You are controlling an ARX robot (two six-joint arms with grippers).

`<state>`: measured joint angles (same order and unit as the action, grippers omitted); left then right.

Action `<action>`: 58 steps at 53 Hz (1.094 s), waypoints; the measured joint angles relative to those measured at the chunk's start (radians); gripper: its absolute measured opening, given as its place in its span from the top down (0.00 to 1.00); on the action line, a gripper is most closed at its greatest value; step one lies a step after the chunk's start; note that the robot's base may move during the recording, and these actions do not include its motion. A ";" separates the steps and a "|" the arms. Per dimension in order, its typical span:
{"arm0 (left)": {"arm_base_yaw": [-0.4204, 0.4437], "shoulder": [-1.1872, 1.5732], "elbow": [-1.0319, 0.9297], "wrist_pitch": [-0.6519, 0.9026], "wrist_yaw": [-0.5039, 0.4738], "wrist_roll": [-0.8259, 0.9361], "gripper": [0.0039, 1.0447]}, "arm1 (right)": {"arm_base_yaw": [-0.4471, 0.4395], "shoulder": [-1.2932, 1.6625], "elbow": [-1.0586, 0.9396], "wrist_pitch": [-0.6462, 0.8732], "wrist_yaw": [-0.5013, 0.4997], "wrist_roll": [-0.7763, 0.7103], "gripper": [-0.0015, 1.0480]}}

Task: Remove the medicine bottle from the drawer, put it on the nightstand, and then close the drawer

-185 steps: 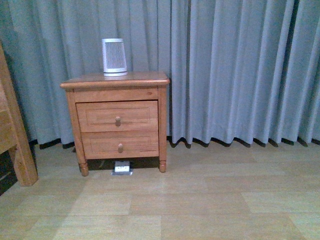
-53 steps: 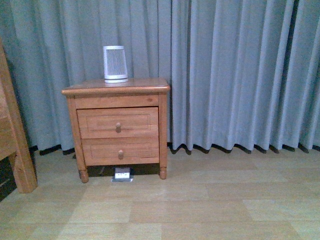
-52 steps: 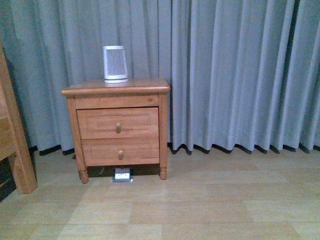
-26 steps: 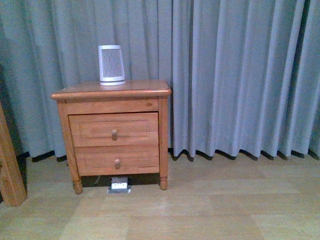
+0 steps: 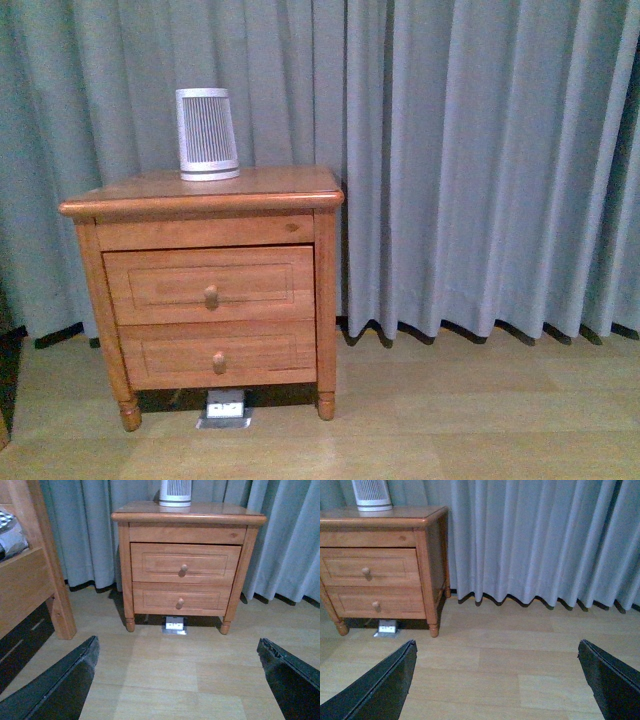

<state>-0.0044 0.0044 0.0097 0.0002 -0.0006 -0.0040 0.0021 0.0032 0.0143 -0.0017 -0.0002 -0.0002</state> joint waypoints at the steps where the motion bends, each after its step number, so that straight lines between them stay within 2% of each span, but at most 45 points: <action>1: 0.000 0.000 0.000 0.000 0.000 0.000 0.06 | 0.000 0.000 0.000 0.000 0.000 0.000 0.07; 41: 0.000 0.000 0.000 0.000 0.000 0.000 0.06 | 0.000 0.000 0.000 0.000 0.000 0.000 0.07; 42: -0.002 0.003 0.001 -0.005 -0.011 -0.005 0.06 | 0.000 0.000 0.000 0.000 0.000 0.000 0.07; 45: -0.051 0.065 0.051 -0.143 -0.154 -0.057 0.06 | 0.000 0.000 0.000 0.000 0.000 0.000 0.07; 47: -0.072 0.104 0.072 -0.205 -0.214 -0.095 0.06 | 0.000 0.000 0.000 0.000 0.000 0.000 0.07; 49: -0.078 0.151 0.081 -0.248 -0.224 -0.128 0.06 | 0.000 0.000 0.000 0.000 0.000 0.000 0.07; 52: -0.068 0.204 0.081 -0.218 -0.212 -0.151 0.06 | 0.000 0.000 0.000 0.000 0.000 0.000 0.07; 58: -0.040 0.369 0.088 -0.026 -0.180 -0.151 0.06 | 0.000 0.000 0.000 0.000 0.000 0.000 0.07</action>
<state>-0.0448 0.3737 0.0978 -0.0254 -0.1806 -0.1551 0.0021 0.0032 0.0143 -0.0017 -0.0002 -0.0002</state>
